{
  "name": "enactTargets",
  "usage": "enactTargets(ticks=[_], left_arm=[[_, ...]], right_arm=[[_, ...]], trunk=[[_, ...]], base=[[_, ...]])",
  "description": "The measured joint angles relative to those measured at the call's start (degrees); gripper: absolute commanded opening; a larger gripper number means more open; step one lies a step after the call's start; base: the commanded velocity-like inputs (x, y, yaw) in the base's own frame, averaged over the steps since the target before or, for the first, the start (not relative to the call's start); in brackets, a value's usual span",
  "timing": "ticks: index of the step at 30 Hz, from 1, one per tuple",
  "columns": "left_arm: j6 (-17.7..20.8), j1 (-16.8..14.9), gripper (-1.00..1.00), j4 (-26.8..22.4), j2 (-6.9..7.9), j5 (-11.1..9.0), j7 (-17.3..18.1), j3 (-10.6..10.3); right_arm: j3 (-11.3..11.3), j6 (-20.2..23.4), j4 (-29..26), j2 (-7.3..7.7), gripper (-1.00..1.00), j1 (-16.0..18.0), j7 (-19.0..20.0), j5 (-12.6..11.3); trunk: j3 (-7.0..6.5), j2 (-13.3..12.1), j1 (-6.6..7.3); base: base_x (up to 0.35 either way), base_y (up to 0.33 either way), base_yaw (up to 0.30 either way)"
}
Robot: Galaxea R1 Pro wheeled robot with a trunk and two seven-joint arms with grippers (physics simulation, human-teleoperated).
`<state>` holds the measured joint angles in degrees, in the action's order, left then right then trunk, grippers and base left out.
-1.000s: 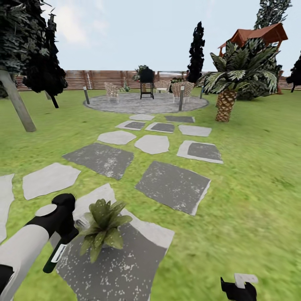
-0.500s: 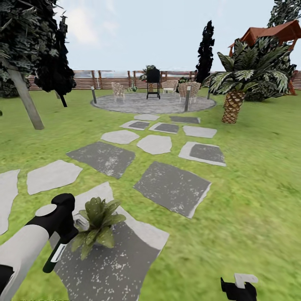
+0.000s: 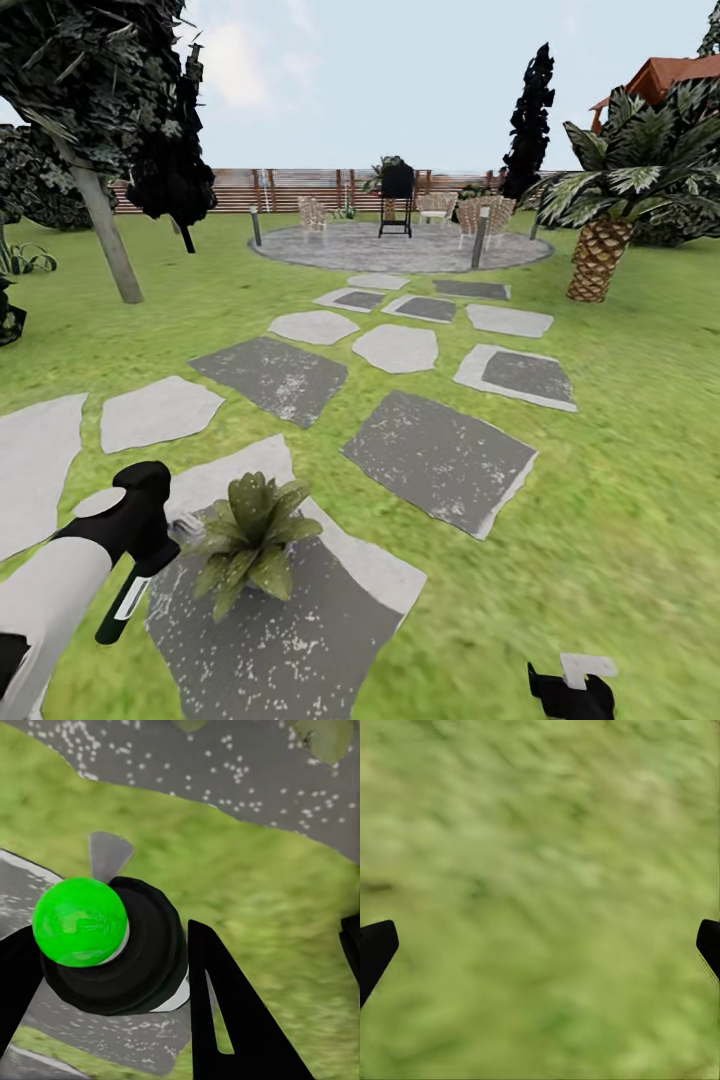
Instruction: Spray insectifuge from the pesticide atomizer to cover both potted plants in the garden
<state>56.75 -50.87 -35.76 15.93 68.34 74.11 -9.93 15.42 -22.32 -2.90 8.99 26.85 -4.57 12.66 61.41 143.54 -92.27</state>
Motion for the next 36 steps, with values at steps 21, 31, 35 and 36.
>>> enactTargets(ticks=[21, 31, 35, 36], left_arm=[[-0.07, 4.61, -1.0, -0.3, 0.05, -0.65, -0.43, 0.21], [-0.02, 4.94, -1.0, -2.56, -0.04, -0.66, -0.85, 0.42], [-0.01, 4.94, -1.0, -2.73, -0.06, -0.67, -0.87, 0.41], [-0.02, 4.94, -1.0, -2.73, -0.03, -0.66, -0.87, 0.42]], right_arm=[[0.01, 0.0, 0.09, -0.02, 1.0, 0.0, 0.0, 0.0], [-0.01, -0.02, 0.06, -0.02, 1.0, 0.0, -0.02, 0.0], [-0.01, -0.02, 0.09, -0.02, 1.0, 0.0, -0.02, 0.0], [-0.01, -0.02, 0.09, -0.02, 1.0, 0.0, -0.02, 0.0]], trunk=[[0.0, 0.0, -0.03], [0.0, 0.0, -0.03], [0.0, 0.0, -0.05], [0.0, 0.0, -0.06]], base=[[0.12, -0.013, 0.044], [-0.006, -0.12, 0.087], [-0.177, -0.229, 0.0], [-0.238, -0.202, 0.0]])
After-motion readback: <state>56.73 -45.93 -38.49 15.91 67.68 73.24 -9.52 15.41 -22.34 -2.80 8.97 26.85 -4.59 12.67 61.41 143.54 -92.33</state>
